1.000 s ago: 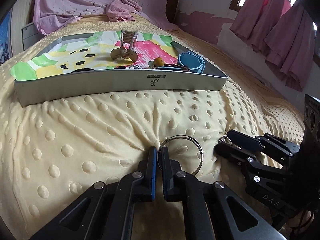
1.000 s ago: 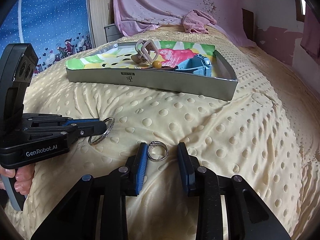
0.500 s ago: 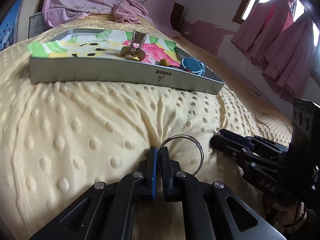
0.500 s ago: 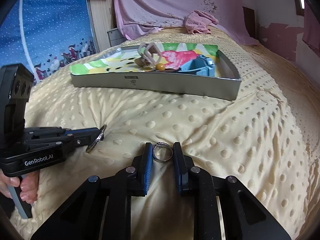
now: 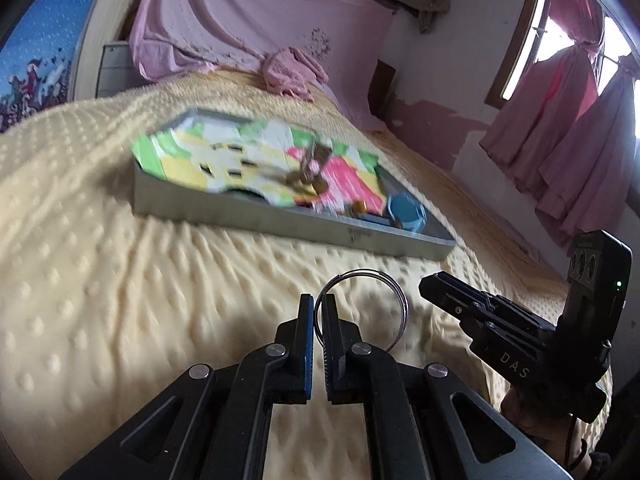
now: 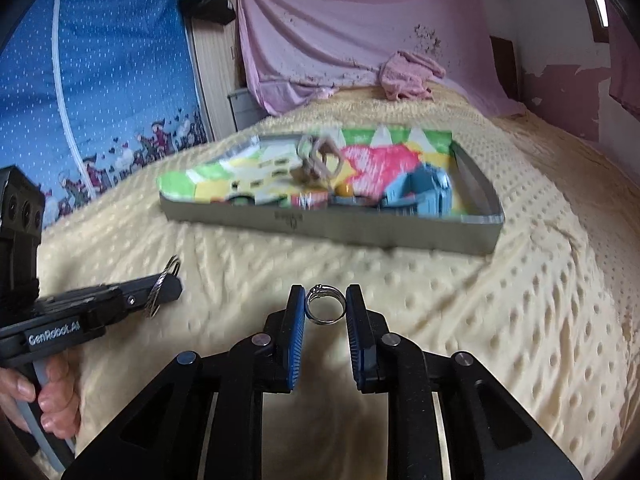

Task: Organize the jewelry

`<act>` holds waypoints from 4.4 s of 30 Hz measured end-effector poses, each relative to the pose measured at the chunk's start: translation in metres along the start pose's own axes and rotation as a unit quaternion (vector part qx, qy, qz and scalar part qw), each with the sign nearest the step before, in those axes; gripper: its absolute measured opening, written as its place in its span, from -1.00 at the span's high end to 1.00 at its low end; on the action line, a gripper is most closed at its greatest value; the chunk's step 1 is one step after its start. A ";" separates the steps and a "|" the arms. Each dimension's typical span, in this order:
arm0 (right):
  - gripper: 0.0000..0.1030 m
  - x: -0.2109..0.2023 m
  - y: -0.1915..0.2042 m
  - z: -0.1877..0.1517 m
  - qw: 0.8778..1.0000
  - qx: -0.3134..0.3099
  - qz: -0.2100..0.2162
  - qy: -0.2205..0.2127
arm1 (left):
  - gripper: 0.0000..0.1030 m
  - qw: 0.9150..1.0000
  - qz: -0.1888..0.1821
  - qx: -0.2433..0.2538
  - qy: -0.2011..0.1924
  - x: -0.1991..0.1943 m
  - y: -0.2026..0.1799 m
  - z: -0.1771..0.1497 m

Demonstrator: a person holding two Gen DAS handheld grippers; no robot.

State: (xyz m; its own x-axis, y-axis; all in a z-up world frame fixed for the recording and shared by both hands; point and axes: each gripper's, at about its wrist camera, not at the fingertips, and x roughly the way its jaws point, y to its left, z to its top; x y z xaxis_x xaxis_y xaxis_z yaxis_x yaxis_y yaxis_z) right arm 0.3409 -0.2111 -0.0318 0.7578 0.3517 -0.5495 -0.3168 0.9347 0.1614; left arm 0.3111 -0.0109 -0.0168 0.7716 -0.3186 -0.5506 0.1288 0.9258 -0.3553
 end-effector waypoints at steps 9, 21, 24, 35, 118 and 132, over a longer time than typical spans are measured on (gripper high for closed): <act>0.65 0.027 -0.001 0.042 0.999 0.025 -0.009 -0.039 | 0.92 0.996 0.069 -0.019 -0.043 0.018 0.016 0.062; 0.65 0.082 0.030 0.057 0.999 -0.035 -0.014 0.018 | 0.91 0.993 0.113 -0.027 0.007 0.057 0.041 0.075; 0.65 0.084 0.030 0.056 0.999 -0.035 -0.018 0.022 | 0.91 0.993 0.113 -0.023 0.017 0.060 0.042 0.076; 0.51 0.084 0.022 0.053 0.999 -0.019 -0.014 0.026 | 0.91 0.993 0.105 -0.037 0.026 0.062 0.047 0.076; -0.97 -0.218 0.061 -0.078 0.987 0.013 -0.098 -0.131 | -1.00 0.980 0.124 0.064 -0.141 -0.190 -0.017 -0.081; -0.97 -0.216 0.057 -0.089 0.986 0.022 -0.097 -0.131 | -1.00 0.977 0.131 0.074 -0.152 -0.191 -0.019 -0.099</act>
State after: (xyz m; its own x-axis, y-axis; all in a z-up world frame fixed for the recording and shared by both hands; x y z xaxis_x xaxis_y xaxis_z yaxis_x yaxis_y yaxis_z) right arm 0.1088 -0.2382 0.0233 0.9249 0.1617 -0.3440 -0.1300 0.9850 0.1134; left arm 0.0990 0.0121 0.0202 0.9366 -0.0130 -0.3503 -0.0262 0.9939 -0.1069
